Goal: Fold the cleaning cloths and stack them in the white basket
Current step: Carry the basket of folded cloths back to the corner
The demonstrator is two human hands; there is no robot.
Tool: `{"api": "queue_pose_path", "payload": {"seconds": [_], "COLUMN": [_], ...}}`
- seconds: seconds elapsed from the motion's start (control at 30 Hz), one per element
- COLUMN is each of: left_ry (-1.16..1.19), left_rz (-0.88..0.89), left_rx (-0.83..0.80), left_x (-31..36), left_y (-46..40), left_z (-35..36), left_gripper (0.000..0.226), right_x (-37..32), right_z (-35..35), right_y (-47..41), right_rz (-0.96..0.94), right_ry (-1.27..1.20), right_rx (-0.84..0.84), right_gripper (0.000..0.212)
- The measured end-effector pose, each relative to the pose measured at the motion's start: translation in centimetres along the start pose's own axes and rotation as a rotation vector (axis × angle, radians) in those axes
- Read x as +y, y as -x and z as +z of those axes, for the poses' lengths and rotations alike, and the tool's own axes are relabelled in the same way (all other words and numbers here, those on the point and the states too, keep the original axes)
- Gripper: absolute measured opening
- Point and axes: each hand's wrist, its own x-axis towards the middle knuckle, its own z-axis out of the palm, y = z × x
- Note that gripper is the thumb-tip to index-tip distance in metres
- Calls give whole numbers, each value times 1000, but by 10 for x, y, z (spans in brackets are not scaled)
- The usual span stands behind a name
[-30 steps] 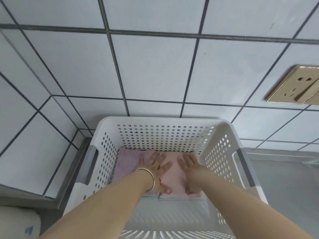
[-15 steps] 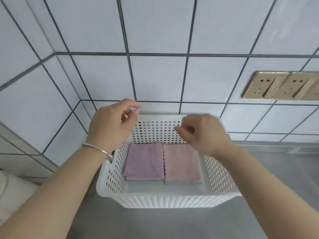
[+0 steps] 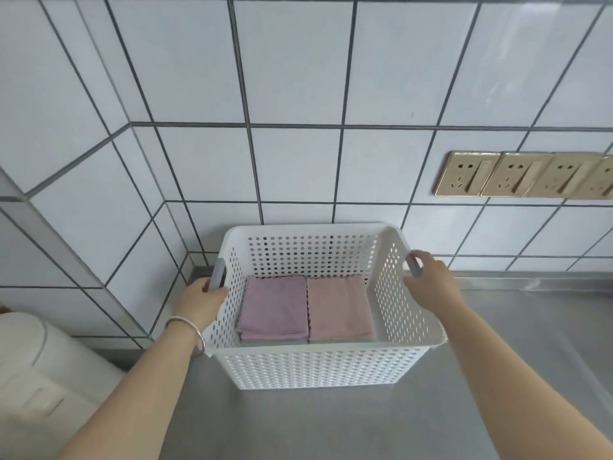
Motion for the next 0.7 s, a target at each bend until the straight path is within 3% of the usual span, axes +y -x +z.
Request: {"api": "queue_pose_path", "payload": {"seconds": [0.1, 0.2, 0.3, 0.47, 0.6, 0.7], "left_ry": [64, 111, 200, 244, 209, 170], "left_rz": [23, 19, 43, 180, 308, 422], "left_rx": [27, -1, -20, -52, -83, -154], "left_x": [6, 3, 1, 30, 49, 64], "left_y": [4, 9, 22, 46, 75, 91], "left_z": [-3, -4, -1, -3, 2, 12], "left_gripper": [16, 27, 22, 22, 30, 35], "right_x": [7, 16, 26, 42, 66, 94], "right_z": [-1, -5, -26, -66, -84, -93], "right_y": [4, 13, 28, 65, 116, 165], "right_rz": [34, 15, -49, -90, -4, 74], "right_ry": [-147, -271, -264, -253, -223, -230], "right_rx": [-77, -42, 9, 150, 287, 404], "right_gripper": [48, 28, 16, 11, 16, 7]}}
